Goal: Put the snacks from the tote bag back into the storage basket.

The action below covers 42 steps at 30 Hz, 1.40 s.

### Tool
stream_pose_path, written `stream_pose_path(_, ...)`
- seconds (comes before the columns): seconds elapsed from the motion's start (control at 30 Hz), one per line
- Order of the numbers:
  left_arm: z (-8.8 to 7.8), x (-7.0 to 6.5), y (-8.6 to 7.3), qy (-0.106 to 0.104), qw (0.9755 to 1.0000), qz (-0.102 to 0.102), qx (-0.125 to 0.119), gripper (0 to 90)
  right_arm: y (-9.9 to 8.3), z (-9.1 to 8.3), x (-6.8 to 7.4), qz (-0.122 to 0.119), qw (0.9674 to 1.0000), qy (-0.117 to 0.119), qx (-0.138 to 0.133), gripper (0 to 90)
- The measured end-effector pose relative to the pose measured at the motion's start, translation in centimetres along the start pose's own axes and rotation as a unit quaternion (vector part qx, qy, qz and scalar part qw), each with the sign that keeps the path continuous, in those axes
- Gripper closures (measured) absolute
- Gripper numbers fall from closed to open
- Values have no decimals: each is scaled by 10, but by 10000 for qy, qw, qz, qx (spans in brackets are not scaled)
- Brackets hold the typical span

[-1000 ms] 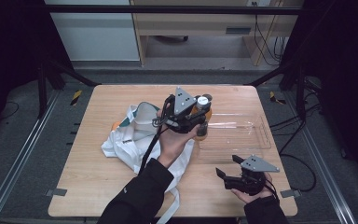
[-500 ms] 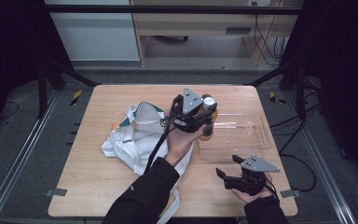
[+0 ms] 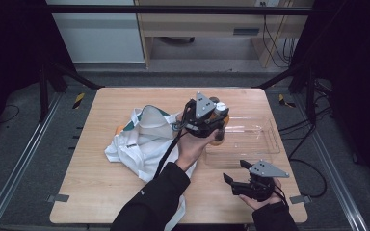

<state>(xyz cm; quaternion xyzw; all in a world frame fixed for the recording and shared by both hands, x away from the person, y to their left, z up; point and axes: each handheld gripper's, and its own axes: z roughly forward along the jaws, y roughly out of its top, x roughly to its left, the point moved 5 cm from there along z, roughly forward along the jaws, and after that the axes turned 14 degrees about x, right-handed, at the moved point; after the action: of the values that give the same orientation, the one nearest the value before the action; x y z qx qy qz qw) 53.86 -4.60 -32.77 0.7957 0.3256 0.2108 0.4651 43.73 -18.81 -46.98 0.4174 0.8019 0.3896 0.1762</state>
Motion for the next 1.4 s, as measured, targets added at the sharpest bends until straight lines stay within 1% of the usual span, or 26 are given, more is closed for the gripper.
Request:
stream_pose_path(0.33,9,-6,-5,2,9999,79,77,586,0,0,1,4,10000,8,9,204)
stream_pose_path(0.67,19,-9,-15,-33,9998,59,172,586,0,0,0,2,10000,-1,28,204)
stream_pose_path(1.27,28,-6,-34,-39,9994,-28,336,586,-1,1,1,-7,10000,5,40,204)
stream_pose_path(1.4,29,-5,-39,-76,9993,-45,375,586,-1,1,1,-6,10000,2,41,204)
